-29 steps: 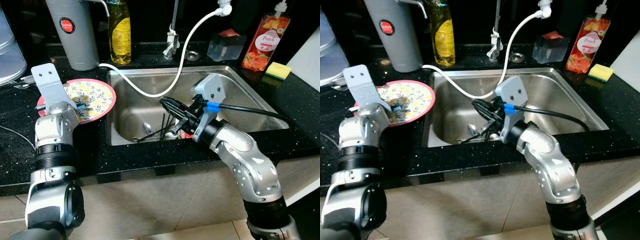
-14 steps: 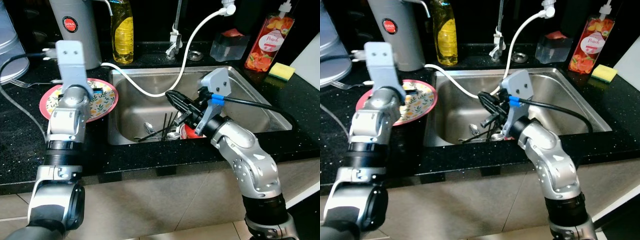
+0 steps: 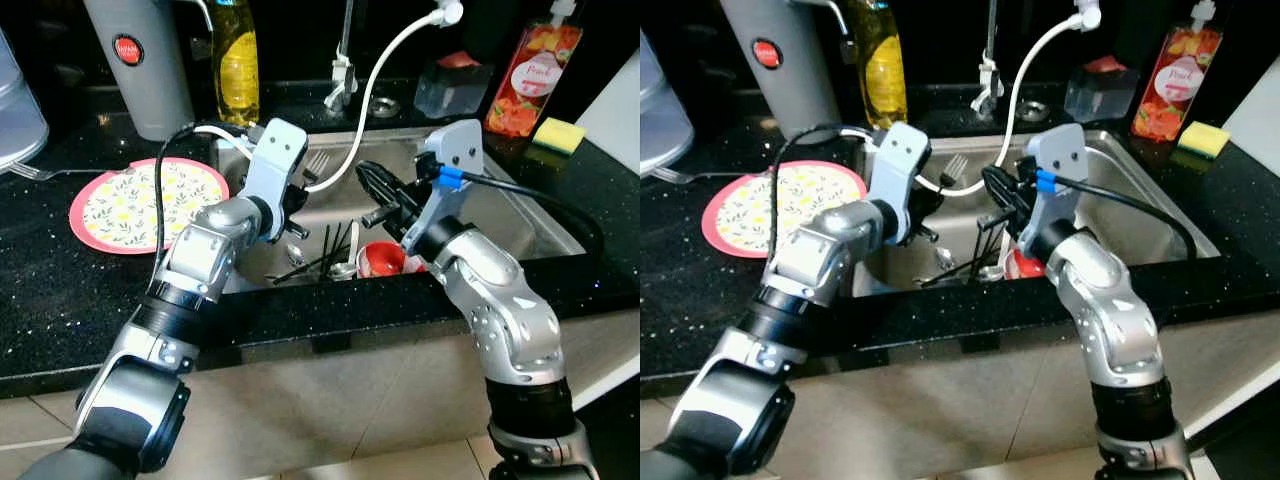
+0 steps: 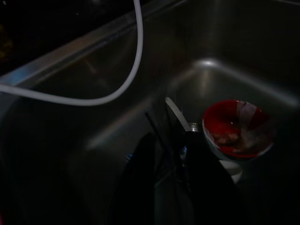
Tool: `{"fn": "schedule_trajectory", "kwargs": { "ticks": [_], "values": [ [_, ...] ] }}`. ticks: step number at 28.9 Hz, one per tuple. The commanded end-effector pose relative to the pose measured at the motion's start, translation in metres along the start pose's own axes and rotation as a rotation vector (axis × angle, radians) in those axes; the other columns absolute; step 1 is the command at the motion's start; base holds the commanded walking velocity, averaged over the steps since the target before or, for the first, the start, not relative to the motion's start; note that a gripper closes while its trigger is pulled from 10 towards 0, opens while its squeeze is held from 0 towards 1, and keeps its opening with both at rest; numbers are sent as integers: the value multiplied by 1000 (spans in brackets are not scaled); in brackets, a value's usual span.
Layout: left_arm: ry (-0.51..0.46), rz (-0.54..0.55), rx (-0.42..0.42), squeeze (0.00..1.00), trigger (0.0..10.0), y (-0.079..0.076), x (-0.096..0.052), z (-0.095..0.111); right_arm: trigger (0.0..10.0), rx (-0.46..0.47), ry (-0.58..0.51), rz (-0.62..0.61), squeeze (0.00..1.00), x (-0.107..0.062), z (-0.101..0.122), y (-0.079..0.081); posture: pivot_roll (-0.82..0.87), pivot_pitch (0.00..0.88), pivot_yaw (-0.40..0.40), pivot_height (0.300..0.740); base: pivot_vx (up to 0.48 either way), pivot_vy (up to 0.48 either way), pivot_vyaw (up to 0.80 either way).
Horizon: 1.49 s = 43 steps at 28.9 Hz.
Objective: Kitchen organization
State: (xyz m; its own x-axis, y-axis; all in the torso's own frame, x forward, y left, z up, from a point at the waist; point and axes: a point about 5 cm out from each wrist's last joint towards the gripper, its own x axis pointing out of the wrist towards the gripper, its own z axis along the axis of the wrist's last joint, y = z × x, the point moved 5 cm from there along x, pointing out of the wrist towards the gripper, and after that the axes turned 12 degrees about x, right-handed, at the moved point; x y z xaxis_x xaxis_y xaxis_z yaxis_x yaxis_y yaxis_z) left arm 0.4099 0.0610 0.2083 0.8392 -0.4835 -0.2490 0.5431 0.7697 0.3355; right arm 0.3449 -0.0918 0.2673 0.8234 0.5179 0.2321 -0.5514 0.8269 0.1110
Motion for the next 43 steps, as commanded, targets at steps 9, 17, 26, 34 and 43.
{"fn": "schedule_trajectory", "kwargs": {
  "ticks": [9,17,26,34,43],
  "values": [
    [-170,-28,6,0,10000,-1,-13,24,10000,9,-6,-36,0,1,0,-7,43,0,9,740,0,0,0],
    [-404,195,117,0,10000,25,-52,62,10000,33,-39,-86,0,6,0,-8,46,0,12,740,0,0,0],
    [-366,483,72,0,10000,66,-85,40,10000,54,-76,-168,0,8,2,-18,66,0,6,740,0,0,0],
    [-191,561,101,0,10000,75,-83,10,10000,47,-101,-202,0,11,5,-24,67,0,-2,740,0,0,0],
    [-17,863,-90,0,10000,134,-104,-24,10000,44,-108,-204,0,13,7,-25,61,0,-13,740,0,0,0]
  ]
}}
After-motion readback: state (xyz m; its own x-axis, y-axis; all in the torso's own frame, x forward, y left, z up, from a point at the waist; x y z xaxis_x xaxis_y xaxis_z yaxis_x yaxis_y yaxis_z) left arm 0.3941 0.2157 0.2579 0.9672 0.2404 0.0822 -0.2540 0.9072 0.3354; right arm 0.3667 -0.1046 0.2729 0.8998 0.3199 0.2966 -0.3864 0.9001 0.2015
